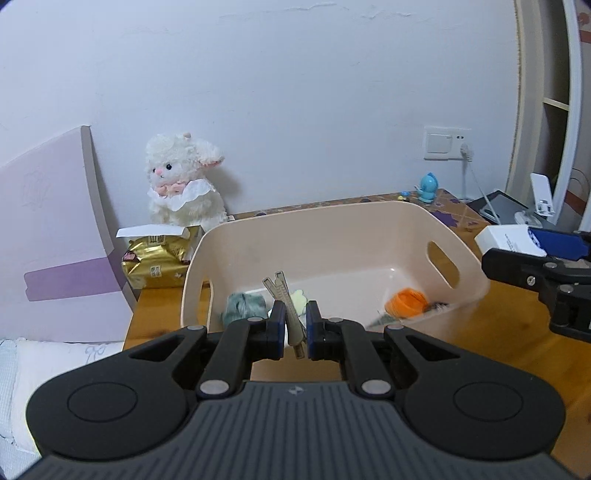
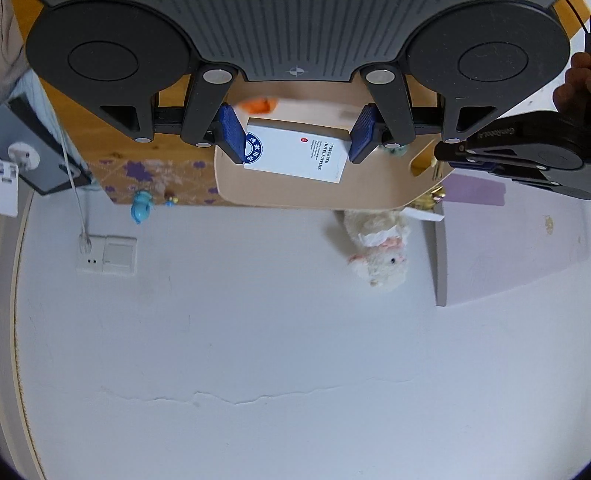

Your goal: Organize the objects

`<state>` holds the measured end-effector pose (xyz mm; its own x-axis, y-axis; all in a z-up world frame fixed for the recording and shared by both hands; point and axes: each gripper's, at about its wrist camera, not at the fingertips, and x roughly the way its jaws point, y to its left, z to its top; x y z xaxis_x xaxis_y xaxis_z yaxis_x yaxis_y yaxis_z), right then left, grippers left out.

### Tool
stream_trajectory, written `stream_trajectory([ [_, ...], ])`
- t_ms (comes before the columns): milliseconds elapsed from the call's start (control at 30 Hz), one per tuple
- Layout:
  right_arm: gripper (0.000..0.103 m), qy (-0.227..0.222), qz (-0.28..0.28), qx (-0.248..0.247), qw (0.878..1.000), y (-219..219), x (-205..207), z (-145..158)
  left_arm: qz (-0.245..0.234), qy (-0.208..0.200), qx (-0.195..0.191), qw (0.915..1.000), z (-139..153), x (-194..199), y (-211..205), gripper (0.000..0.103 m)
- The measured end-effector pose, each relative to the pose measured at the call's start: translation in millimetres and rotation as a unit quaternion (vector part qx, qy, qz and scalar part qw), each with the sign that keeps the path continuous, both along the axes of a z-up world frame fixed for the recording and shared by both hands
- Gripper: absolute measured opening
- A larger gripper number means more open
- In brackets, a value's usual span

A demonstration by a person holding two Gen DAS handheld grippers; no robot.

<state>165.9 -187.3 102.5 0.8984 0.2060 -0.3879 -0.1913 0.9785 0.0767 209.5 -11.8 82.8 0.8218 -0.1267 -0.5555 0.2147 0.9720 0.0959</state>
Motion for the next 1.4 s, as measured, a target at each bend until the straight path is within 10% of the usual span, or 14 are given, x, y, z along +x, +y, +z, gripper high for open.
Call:
stream_trajectory([
  [700,0.058,0.138,-0.008,-0.037,0.99,20.4,122.5,-64.4,0.048,0.122,0.004,0.9914,-69.8,116.2,8.6,0.018],
  [867,0.072,0.134,-0.007,-0.034,0.99,18.3,118.2,-63.2,0.047,0.104,0.002,0.9935,-65.9,109.5,5.4,0.071],
  [1400,0.092,0.089,-0.015,-0.015,0.996,-9.4,68.6,-27.6,0.045,0.059,-0.007,0.9972,-29.5,66.2,-7.8,0.083],
])
